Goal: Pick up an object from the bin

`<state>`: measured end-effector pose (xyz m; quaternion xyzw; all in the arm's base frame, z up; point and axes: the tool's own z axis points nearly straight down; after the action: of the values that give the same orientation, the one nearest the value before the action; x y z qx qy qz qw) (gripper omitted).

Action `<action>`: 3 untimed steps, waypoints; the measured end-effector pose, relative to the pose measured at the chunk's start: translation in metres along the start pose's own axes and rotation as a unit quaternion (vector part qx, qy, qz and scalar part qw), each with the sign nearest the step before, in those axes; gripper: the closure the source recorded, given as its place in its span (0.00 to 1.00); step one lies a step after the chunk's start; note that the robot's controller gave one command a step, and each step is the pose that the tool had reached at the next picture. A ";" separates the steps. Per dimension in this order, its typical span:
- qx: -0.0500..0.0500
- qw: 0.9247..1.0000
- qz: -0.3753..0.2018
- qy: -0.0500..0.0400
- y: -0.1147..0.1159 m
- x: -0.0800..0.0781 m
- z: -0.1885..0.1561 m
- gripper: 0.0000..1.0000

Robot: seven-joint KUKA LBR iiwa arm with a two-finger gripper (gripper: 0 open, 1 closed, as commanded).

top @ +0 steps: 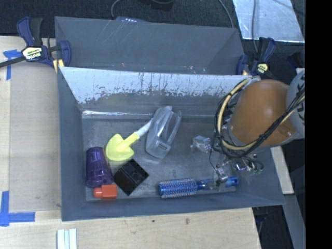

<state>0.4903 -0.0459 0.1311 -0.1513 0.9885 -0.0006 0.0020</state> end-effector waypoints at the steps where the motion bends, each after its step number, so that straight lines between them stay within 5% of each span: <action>1: 0.001 0.999 -0.033 -0.001 0.012 0.000 0.032 0.00; 2: 0.000 1.000 -0.006 0.001 0.044 -0.020 0.061 1.00; 3: 0.000 1.000 -0.006 0.001 0.044 -0.020 0.061 1.00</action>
Offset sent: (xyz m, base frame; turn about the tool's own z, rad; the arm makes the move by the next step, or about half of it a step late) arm 0.0057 0.0480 -0.0611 -0.0117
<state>0.4961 0.0020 0.0697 -0.1573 0.9876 -0.0004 0.0010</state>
